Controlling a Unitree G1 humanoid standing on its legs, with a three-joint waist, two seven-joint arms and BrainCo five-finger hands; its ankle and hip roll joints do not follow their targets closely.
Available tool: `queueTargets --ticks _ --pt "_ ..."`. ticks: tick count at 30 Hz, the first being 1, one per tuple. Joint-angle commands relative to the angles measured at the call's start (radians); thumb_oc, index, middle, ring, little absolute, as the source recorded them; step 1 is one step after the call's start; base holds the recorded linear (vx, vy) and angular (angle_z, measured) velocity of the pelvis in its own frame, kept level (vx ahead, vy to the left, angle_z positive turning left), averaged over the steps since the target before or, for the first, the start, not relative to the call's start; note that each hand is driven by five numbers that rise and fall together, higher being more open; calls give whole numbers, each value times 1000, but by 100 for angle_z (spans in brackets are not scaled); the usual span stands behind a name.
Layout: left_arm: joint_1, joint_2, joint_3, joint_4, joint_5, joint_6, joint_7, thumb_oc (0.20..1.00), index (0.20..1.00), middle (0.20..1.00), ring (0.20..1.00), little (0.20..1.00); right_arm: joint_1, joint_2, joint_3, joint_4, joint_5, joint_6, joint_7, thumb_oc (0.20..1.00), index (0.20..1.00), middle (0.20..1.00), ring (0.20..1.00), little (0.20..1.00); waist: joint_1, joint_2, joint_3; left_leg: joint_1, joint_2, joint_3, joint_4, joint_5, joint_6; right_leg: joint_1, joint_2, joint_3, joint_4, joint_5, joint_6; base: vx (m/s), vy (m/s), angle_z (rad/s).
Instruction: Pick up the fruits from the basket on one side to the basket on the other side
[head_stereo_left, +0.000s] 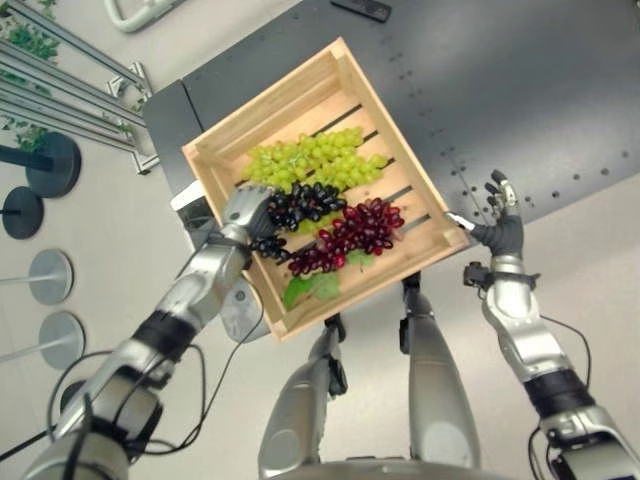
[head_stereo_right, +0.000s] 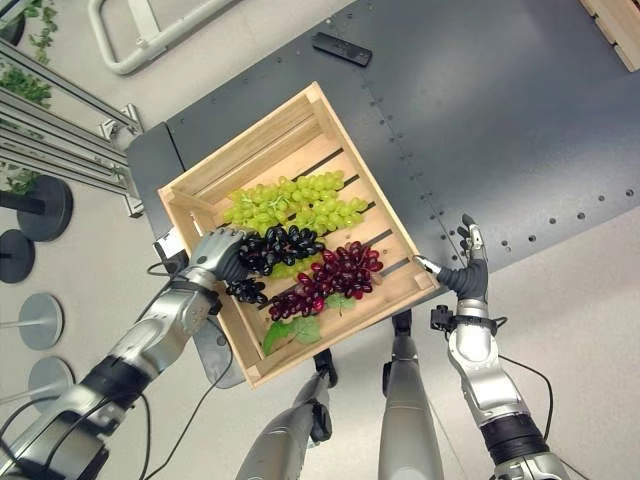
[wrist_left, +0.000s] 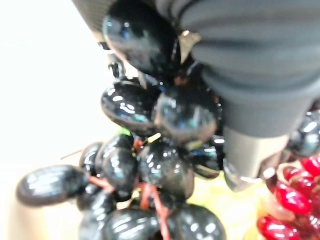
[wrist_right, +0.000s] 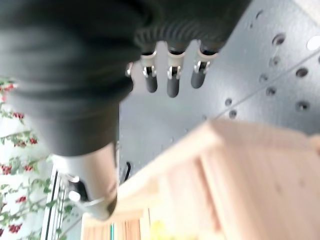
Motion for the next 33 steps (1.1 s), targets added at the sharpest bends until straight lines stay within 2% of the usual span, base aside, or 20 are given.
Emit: queueTargets --ticks 1,6,14,18,19,21,24,25,26,28,33 --pt "-9 48 103 -58 -16 -25 39 200 200 200 200 200 36 -33 -64 -67 -19 -22 26 1000 1000 1000 1000 1000 -12 31 -13 -33 5 -38 160 -121 -9 108 6 -11 29 -118 65 7 9 3" --pt "19 69 128 -96 -15 -34 38 200 200 200 200 200 53 -37 -69 -63 -11 -21 38 1000 1000 1000 1000 1000 -8 32 -19 -25 6 -43 164 -123 -9 121 5 -15 32 -124 62 4 3 3" --pt "44 181 171 -228 9 -81 -3 200 200 200 200 200 116 -69 -55 -33 -14 18 123 1000 1000 1000 1000 1000 -6 39 -44 11 5 -53 150 -115 -9 164 2 -24 15 -117 62 2 11 3" --pt "-17 303 114 -278 39 -133 -53 200 200 200 200 200 121 -127 14 -33 -24 33 237 1000 1000 1000 1000 1000 -7 51 -60 35 6 -50 137 -117 -13 190 3 -27 2 -120 69 6 3 1" --pt "-19 304 113 -277 38 -134 -54 200 200 200 200 200 119 -126 13 -33 -23 33 238 1000 1000 1000 1000 1000 -7 50 -60 32 6 -49 136 -111 -13 188 3 -26 -2 -113 68 14 39 -2" --pt "-87 380 33 -278 56 -168 -86 200 200 200 200 200 102 -188 74 -48 -40 41 325 1000 1000 1000 1000 1000 -9 58 -69 48 7 -43 123 -110 -14 201 3 -28 -10 -113 75 6 40 1" --pt "-182 432 -70 -265 66 -190 -110 200 200 200 200 200 43 -232 146 -57 -70 42 365 1000 1000 1000 1000 1000 -13 66 -75 59 12 -36 117 -106 -16 210 3 -29 -17 -110 79 0 0 0" --pt "-190 433 -75 -261 65 -190 -108 200 200 200 200 200 40 -231 144 -56 -69 42 365 1000 1000 1000 1000 1000 -12 65 -73 56 12 -36 116 -100 -15 209 3 -29 -20 -103 78 26 29 -6" --pt "-238 453 -136 -276 60 -213 -127 200 200 200 200 200 12 -251 181 -74 -51 37 393 1000 1000 1000 1000 1000 -14 72 -80 67 14 -33 113 -104 -17 216 3 -30 -21 -108 82 -7 27 -7" --pt "-275 462 -187 -284 45 -233 -145 200 200 200 200 200 -9 -263 213 -98 -31 35 423 1000 1000 1000 1000 1000 -14 75 -88 70 15 -29 105 -95 -17 218 3 -29 -29 -100 83 8 33 -10" --pt "-313 452 -227 -291 48 -250 -155 200 200 200 200 200 -35 -245 262 -132 19 28 467 1000 1000 1000 1000 1000 -9 81 -108 80 18 -27 97 -91 -21 231 1 -30 -39 -101 86 13 15 -4"
